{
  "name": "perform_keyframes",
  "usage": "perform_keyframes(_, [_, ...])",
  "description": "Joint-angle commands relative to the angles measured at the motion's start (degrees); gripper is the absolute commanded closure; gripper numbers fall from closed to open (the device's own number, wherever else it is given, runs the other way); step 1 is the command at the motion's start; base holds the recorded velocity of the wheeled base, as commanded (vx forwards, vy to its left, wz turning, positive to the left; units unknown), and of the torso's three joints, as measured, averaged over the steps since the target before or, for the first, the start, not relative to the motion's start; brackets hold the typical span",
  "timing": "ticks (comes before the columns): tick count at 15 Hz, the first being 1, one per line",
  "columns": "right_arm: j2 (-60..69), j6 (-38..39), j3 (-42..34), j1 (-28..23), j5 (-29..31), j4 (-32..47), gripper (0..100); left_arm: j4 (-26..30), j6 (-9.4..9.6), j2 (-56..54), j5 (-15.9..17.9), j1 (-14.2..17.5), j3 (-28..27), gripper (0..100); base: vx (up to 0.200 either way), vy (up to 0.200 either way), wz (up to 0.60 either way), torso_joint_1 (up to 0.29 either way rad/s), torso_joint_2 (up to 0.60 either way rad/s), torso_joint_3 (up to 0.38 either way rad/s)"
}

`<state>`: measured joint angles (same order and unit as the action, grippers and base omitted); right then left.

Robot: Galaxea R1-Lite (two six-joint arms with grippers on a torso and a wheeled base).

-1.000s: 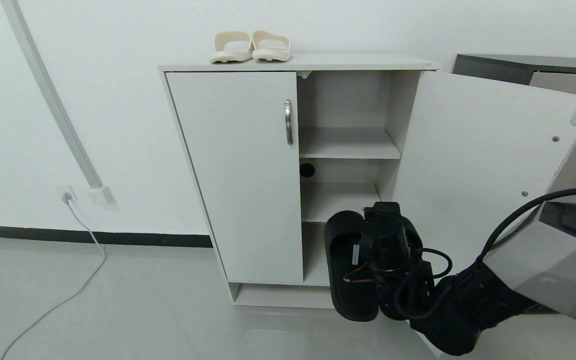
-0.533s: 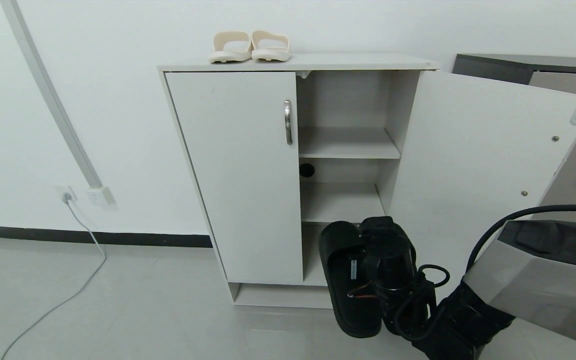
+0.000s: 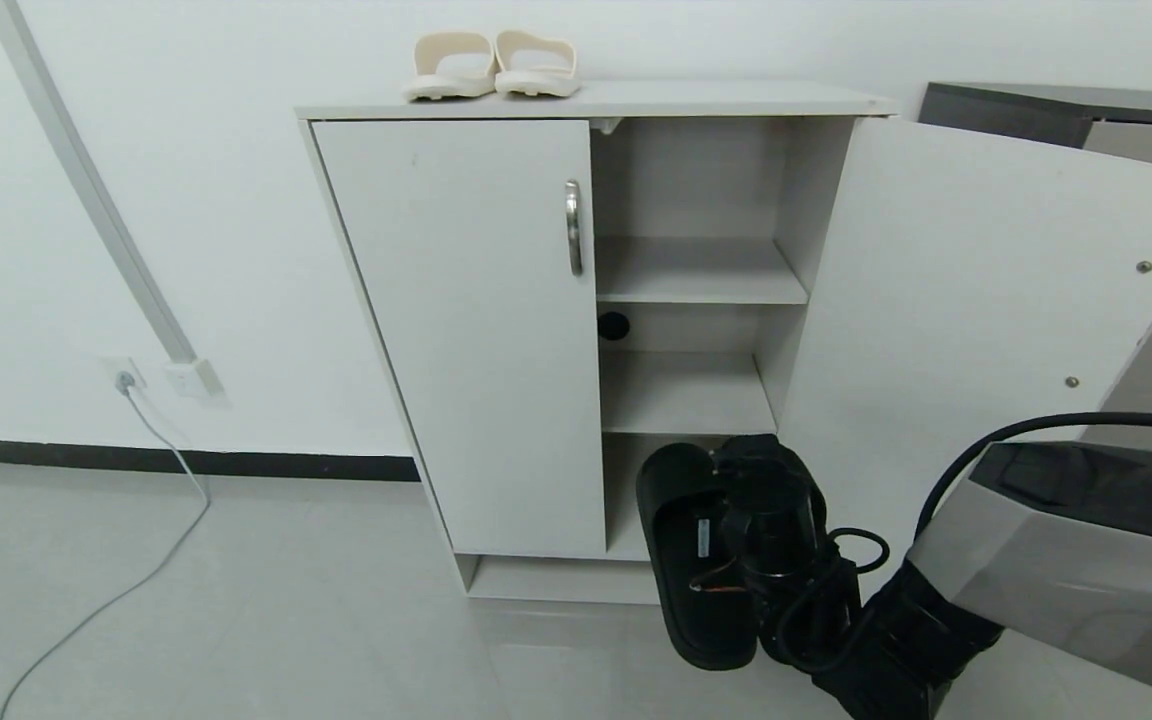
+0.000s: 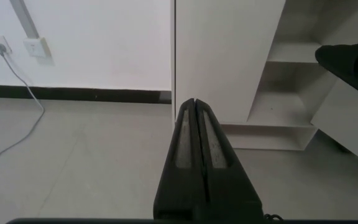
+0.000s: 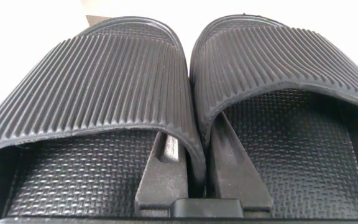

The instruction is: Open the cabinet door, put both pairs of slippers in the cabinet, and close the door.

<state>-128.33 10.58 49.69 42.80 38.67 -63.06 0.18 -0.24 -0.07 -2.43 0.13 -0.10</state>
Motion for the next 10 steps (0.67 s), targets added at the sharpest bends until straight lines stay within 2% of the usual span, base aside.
perform_keyframes(1, [-0.2, 0.0, 0.3, -0.3, 0.0, 0.1, 100, 0.0, -0.02, 0.1, 0.0, 0.0, 0.0, 100, 0.000, 0.000, 0.00, 0.002, 0.00, -0.188])
perform_keyframes(6, [-0.2, -1.9, -0.4, 0.2, 0.6, -1.9, 100, -0.2, -0.02, 0.1, -0.1, 0.0, 0.1, 100, 0.000, 0.000, 0.00, 0.002, 0.00, -0.203])
perform_keyframes(8, [-0.8, -6.6, -0.9, 0.8, 0.7, -10.2, 100, -0.2, 0.07, 0.1, -0.1, 0.0, 0.1, 100, 0.000, 0.000, 0.00, 0.000, 0.00, -0.193])
perform_keyframes(10, [-4.9, -12.4, 0.4, 0.8, 0.6, -22.2, 100, -0.2, -0.02, 0.1, -0.1, 0.0, 0.1, 100, 0.000, 0.000, 0.00, 0.010, 0.00, -0.200])
